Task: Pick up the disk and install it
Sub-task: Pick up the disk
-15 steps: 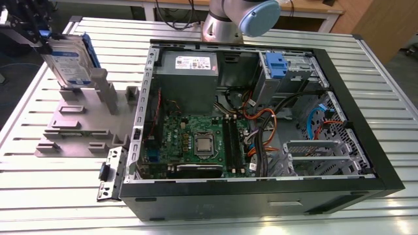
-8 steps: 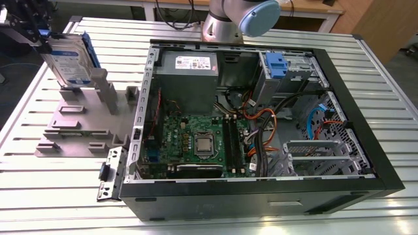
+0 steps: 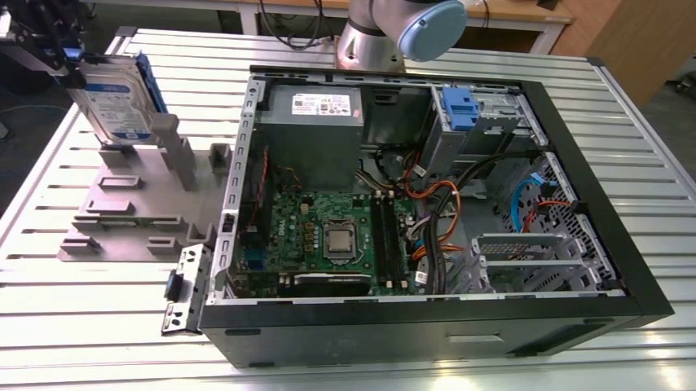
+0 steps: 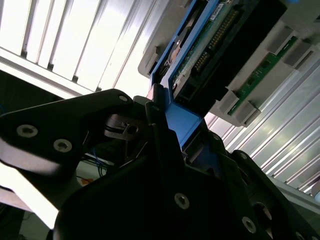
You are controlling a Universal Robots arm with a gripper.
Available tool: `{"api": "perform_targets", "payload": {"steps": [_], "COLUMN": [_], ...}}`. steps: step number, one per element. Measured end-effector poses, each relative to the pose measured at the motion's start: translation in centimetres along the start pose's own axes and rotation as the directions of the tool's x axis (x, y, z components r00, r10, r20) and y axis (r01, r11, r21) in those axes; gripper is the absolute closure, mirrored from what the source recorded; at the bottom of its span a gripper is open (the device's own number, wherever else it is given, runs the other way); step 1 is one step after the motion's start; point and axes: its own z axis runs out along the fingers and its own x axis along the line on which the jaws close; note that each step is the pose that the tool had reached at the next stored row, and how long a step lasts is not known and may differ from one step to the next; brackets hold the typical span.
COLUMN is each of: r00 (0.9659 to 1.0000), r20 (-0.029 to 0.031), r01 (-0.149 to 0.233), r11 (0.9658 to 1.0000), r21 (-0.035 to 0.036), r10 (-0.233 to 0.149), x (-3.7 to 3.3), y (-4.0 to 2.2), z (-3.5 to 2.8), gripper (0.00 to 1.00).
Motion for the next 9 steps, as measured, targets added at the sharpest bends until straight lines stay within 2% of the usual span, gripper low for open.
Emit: {"api": "perform_targets", "payload": {"steps": [9], "r00": [1.0000], "r20": [0.0001], "r01": [0.000], "r11": [1.0000], "r21": [0.0001], "r10": [0.000], "x": [0.00], "y": [0.00], "z": [-0.35], "gripper": [0.64]}}
